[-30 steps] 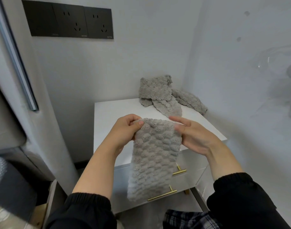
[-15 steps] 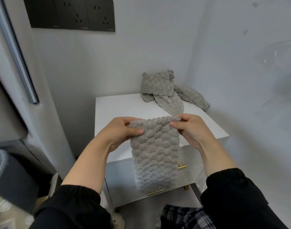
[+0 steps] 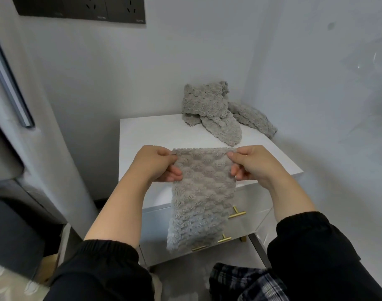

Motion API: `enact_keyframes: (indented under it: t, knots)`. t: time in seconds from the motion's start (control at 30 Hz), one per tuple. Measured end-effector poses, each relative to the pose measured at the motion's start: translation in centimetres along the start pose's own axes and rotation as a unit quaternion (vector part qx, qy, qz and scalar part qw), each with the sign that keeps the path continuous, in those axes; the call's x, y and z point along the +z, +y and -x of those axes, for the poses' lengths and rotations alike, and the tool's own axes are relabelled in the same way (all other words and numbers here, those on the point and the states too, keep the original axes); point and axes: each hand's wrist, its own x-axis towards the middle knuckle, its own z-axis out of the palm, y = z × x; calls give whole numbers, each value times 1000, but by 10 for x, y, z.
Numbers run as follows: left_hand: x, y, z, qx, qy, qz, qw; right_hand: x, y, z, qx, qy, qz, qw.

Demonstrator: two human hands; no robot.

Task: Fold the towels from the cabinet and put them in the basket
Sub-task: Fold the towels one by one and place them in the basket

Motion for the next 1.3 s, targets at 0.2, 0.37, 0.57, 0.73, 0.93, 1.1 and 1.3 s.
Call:
enact_keyframes:
  t: [0.2, 0.37, 0.57, 0.73, 0.93, 1.1, 1.3]
  knots:
    - [6, -2, -9, 33, 45, 89, 995, 9, -3, -9, -5, -6, -130, 992]
    - [3, 3, -20, 25, 68, 174, 982, 14, -9, -21, -35, 21, -237, 971]
    - [10, -9, -24, 73, 81, 86, 990, 16, 0, -28, -43, 91, -144, 984]
    - [12, -17, -22, 83, 69, -39, 993, 11, 7, -26, -2, 69, -35, 997]
    - [11, -19, -25, 91, 39, -201, 975, 15, 13, -25, -31, 76, 118, 990]
    - [15, -23, -31, 94, 59, -258, 960, 17, 13, -29, -42, 81, 204, 975]
    - [14, -27, -35, 121, 46, -308, 943, 13, 11, -28, -32, 34, 162, 986]
